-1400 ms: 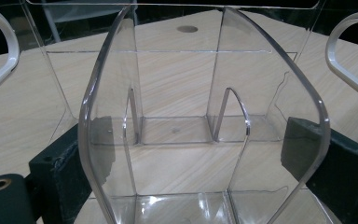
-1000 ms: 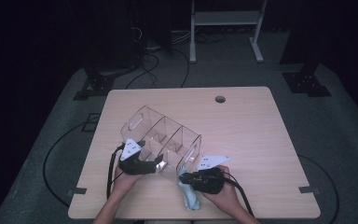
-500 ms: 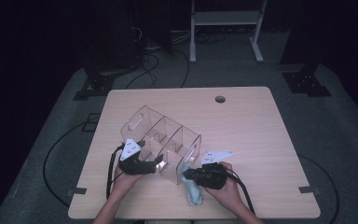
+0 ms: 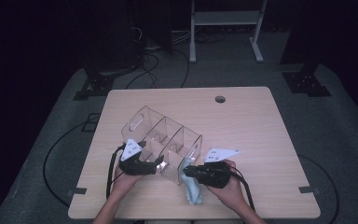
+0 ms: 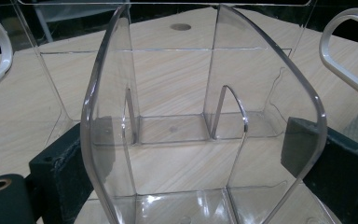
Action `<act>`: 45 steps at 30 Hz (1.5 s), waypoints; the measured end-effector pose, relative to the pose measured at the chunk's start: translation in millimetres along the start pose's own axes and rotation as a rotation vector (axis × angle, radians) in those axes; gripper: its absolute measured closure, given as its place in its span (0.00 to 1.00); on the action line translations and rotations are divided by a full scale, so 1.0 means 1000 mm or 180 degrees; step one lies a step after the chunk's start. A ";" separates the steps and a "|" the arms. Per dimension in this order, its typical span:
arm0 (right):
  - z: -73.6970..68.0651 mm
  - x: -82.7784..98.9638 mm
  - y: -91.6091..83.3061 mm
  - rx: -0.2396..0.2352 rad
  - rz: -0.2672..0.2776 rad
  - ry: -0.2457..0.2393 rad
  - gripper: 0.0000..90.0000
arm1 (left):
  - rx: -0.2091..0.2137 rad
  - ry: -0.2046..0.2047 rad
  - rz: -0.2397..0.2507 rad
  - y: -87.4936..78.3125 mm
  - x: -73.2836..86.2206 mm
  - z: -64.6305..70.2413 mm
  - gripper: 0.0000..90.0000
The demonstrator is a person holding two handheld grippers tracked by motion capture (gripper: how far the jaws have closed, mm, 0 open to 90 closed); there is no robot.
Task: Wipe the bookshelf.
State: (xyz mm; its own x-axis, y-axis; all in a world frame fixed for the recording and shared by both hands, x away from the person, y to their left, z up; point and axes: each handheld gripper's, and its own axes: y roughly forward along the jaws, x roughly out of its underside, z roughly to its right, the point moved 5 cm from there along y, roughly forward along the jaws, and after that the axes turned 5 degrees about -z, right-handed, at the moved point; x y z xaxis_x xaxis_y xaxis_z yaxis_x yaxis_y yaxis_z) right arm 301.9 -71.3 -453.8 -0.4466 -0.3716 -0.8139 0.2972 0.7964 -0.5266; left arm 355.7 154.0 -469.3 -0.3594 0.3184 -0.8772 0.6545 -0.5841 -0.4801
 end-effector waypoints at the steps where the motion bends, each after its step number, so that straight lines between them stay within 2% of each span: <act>1: 0.000 0.000 0.000 0.0000 0.0000 0.0000 0.91 | 0.0002 0.0004 -0.0003 0.000 0.000 0.000 0.06; 2: 0.006 -0.001 -0.004 0.0066 0.0018 0.0008 0.91 | 0.0004 0.0007 -0.0001 0.000 0.000 0.000 0.06; 4: 0.009 -0.002 -0.006 0.0085 0.0038 0.0032 0.91 | 0.0017 0.0017 0.0004 0.000 0.000 0.000 0.06; 6: 0.020 -0.004 -0.011 0.0160 0.0094 0.0141 0.90 | 0.0035 0.0028 0.0013 0.001 0.000 0.002 0.06; 11: 0.014 -0.003 -0.011 0.0172 0.0058 0.0068 0.91 | 0.0066 0.0038 0.0005 0.001 0.000 0.004 0.06; 14: 0.012 -0.004 -0.011 0.0118 0.0010 0.0012 0.90 | 0.0084 0.0052 -0.0001 0.000 0.000 0.004 0.06; 16: 0.015 -0.005 -0.012 0.0118 -0.0004 0.0034 0.90 | 0.0082 0.0066 -0.0010 0.000 0.000 0.004 0.06; 18: 0.021 -0.006 -0.013 0.0202 -0.0005 0.0038 0.90 | 0.0082 0.0065 -0.0008 0.000 0.000 0.004 0.06; 19: 0.028 -0.007 -0.015 0.0259 0.0012 0.0087 0.90 | 0.0084 0.0067 -0.0005 0.000 0.000 0.004 0.06; 20: 0.028 -0.007 -0.015 0.0259 0.0012 0.0087 0.90 | 0.0084 0.0067 -0.0005 0.000 0.000 0.004 0.06; 21: 0.036 -0.008 -0.017 0.0318 0.0050 0.0167 0.90 | 0.0084 0.0067 -0.0004 0.000 0.000 0.004 0.06; 24: 0.036 -0.007 -0.016 0.0327 0.0066 0.0184 0.90 | 0.0082 0.0067 0.0006 0.000 0.000 0.004 0.06; 25: 0.031 -0.007 -0.015 0.0290 0.0031 0.0142 0.90 | 0.0083 0.0066 0.0004 0.000 0.000 0.004 0.06; 28: 0.029 -0.007 -0.014 0.0269 0.0027 0.0107 0.90 | 0.0088 0.0060 0.0000 0.000 0.000 0.004 0.06; 30: 0.032 -0.007 -0.014 0.0283 0.0024 0.0126 0.90 | 0.0087 0.0067 0.0002 0.000 0.000 0.004 0.06; 31: 0.039 -0.008 -0.016 0.0375 0.0041 0.0173 0.90 | 0.0086 0.0075 0.0001 0.000 0.000 0.004 0.06; 32: 0.039 -0.008 -0.016 0.0375 0.0041 0.0173 0.90 | 0.0088 0.0075 0.0001 0.000 0.000 0.004 0.06; 35: 0.051 -0.007 -0.018 0.0474 0.0058 0.0266 0.90 | 0.0083 0.0069 0.0008 0.000 0.000 0.005 0.06; 38: 0.047 -0.007 -0.017 0.0461 0.0030 0.0234 0.90 | 0.0085 0.0066 0.0014 0.000 0.000 0.005 0.06; 39: 0.039 -0.007 -0.014 0.0374 0.0005 0.0146 0.90 | 0.0083 0.0069 0.0009 0.000 0.000 0.004 0.06; 41: 0.036 -0.007 -0.013 0.0389 -0.0005 0.0099 0.90 | 0.0087 0.0072 0.0005 0.000 0.001 0.004 0.06; 43: 0.037 -0.008 -0.013 0.0386 0.0000 0.0101 0.90 | 0.0088 0.0073 0.0005 0.000 0.001 0.004 0.06; 45: 0.043 -0.008 -0.014 0.0461 0.0026 0.0149 0.90 | 0.0084 0.0079 0.0004 0.000 0.000 0.005 0.06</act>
State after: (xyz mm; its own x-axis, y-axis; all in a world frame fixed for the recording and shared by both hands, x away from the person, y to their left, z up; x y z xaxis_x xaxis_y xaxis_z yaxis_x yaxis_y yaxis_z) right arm 337.2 -100.2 -450.6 -0.4816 -0.3401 -0.8077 0.4180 0.7209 -0.5527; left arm 352.7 150.5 -469.3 -0.3417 0.3360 -0.8777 0.6371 -0.6038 -0.4792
